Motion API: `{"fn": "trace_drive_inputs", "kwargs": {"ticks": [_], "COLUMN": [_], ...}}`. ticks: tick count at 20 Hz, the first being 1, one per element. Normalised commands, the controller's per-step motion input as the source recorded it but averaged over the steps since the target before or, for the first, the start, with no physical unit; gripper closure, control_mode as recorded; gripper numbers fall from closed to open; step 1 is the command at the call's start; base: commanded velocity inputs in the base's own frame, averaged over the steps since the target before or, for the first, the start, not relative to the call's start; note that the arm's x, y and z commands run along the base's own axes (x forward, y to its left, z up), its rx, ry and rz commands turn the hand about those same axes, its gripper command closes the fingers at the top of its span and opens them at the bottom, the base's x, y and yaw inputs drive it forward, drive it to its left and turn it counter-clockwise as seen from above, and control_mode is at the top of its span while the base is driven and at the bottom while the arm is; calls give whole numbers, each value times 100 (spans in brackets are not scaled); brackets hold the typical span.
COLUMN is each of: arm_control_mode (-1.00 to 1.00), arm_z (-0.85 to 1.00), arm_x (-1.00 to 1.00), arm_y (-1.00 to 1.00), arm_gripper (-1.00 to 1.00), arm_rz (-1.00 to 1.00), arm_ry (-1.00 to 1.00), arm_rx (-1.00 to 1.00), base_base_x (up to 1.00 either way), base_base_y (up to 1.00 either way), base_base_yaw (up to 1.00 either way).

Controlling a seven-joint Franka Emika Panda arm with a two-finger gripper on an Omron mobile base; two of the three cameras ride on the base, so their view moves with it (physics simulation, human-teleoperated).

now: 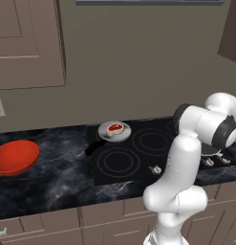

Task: Place one of the steaks on the plate and the other in the bowl. Then place the bowl in the fridge.

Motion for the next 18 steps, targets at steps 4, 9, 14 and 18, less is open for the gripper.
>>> {"fn": "trace_drive_inputs", "kwargs": {"ticks": [4,9,14,18], "arm_control_mode": [-100,-100,-100,-100], "arm_z": [0,0,-5,-9], "arm_x": [-2,0,5,24], "arm_y": [-56,-64,-55,-49], "arm_gripper": [100,100,100,100], "arm_rz": [0,0,0,0], "arm_ry": [-7,-9,-7,0], "arm_rx": [0,0,0,0], "base_base_x": [0,0,0,0], "base_base_y": [0,0,0,0], "base_base_yaw": [0,0,0,0]}}
